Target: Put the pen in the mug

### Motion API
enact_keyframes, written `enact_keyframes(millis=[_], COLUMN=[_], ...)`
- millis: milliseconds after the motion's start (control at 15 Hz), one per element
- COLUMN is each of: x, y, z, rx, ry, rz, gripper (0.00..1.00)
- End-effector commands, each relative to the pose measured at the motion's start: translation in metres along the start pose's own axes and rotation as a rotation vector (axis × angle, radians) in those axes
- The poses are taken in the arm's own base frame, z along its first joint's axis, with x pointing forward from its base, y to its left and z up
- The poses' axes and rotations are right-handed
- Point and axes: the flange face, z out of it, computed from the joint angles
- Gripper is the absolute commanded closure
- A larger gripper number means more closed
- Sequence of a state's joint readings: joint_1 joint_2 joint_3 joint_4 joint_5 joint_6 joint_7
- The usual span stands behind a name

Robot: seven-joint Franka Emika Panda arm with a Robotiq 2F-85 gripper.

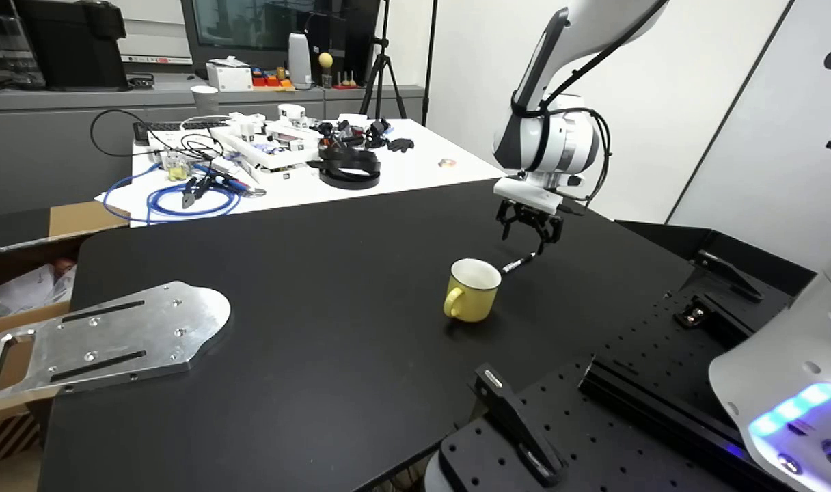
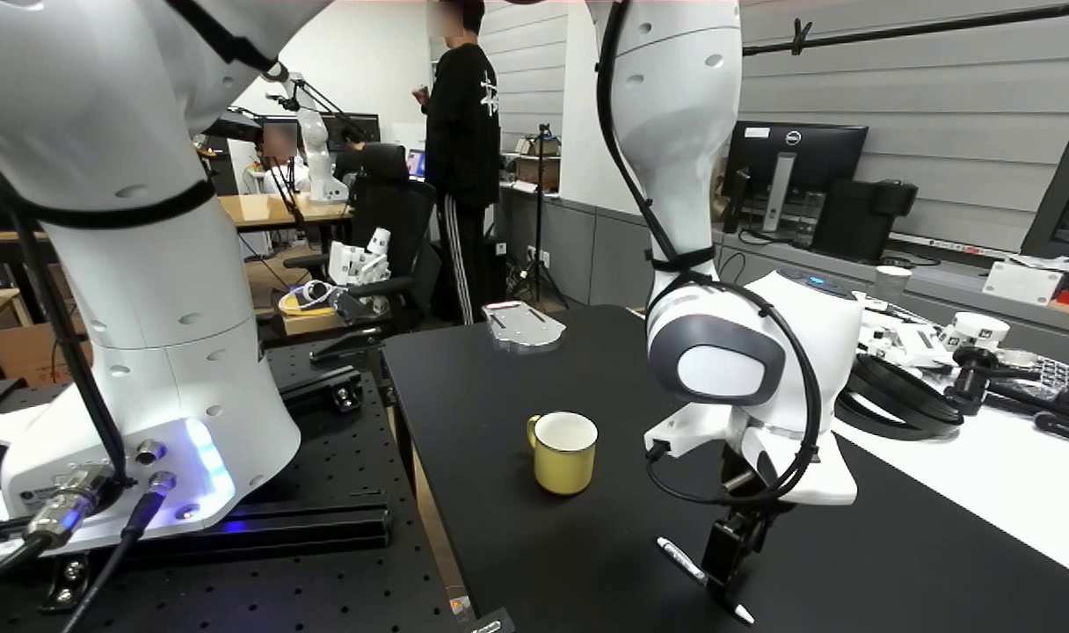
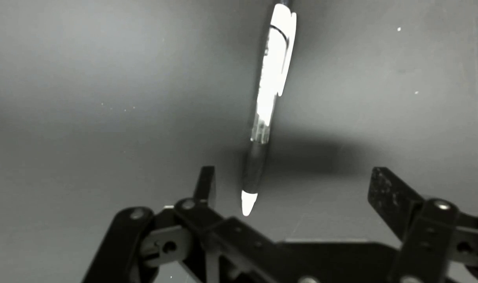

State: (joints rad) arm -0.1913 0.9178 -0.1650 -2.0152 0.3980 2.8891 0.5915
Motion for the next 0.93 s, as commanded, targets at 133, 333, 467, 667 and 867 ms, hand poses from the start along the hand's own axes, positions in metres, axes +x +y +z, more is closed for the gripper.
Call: enact_keyframes(millis=[133,333,467,667,867], x=[-0.001,-0.003,-0.005,-0.005,-0.005], y=[0.003,0.004,0.005,0.006,0.001], z=[0.013,0.02,0.024,0.031,0.032], rx=[0.004,-0.001,-0.006,-0.008,-0.005], ry=[0.01,0.011,0.01,0.017,0.026], rz=[0.013,0.017,0.022,0.023,0.023], gripper=[0.0,0.0,0.0,0.33,0.54])
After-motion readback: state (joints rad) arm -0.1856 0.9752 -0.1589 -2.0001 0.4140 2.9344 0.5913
